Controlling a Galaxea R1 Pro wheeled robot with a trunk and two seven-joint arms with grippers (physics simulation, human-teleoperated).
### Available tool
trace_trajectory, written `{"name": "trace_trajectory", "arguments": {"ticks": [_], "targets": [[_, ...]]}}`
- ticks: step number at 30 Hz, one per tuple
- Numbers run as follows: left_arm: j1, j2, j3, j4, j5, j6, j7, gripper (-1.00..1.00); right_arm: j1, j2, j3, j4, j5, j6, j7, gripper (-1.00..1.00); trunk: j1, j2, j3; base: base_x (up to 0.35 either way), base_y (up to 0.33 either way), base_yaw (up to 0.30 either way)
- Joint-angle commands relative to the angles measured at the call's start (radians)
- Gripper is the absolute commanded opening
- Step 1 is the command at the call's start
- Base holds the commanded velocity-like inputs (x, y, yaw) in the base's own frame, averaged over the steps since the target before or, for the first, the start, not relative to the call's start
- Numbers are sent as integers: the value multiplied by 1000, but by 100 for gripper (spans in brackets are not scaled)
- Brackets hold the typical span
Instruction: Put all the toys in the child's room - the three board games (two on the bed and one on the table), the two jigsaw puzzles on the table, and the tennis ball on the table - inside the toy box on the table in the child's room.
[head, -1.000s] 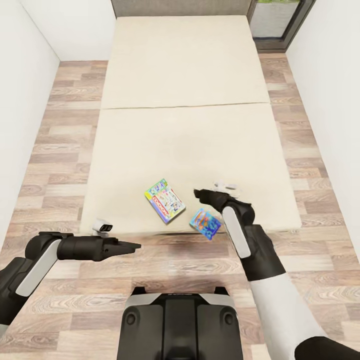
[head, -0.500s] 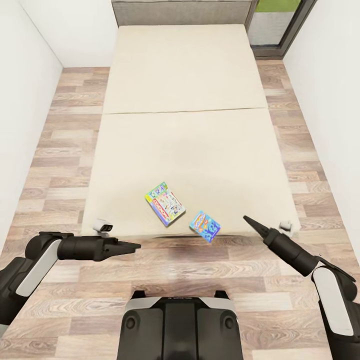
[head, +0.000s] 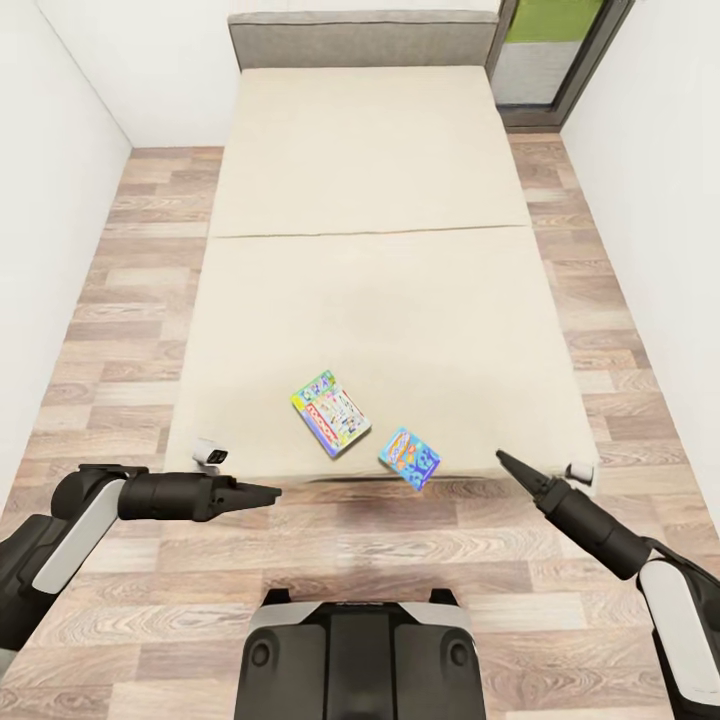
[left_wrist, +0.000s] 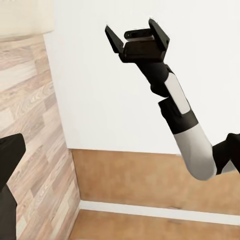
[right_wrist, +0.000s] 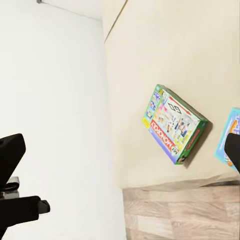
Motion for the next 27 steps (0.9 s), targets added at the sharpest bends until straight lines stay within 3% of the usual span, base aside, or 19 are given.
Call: {"name": "trace_trajectory", "arguments": {"ticks": [1, 12, 18, 27], "targets": [[-1, 1, -1, 0, 3, 5, -2, 100, 5, 0, -2, -2, -3, 7, 3, 100, 1, -1, 1, 0, 0, 0], [23, 9, 3, 23, 7, 11, -11, 100, 34, 8, -4, 1, -1, 3, 117, 100, 1, -1, 19, 0, 0, 6], [37, 6, 3, 48, 4, 12, -14, 100, 40, 1, -16, -3, -1, 4, 126, 100, 1, -1, 29, 0, 0, 64], [39, 4, 5, 51, 3, 13, -13, 100, 40, 11, -39, -4, -2, 2, 128, 100, 1, -1, 44, 0, 0, 76]]}}
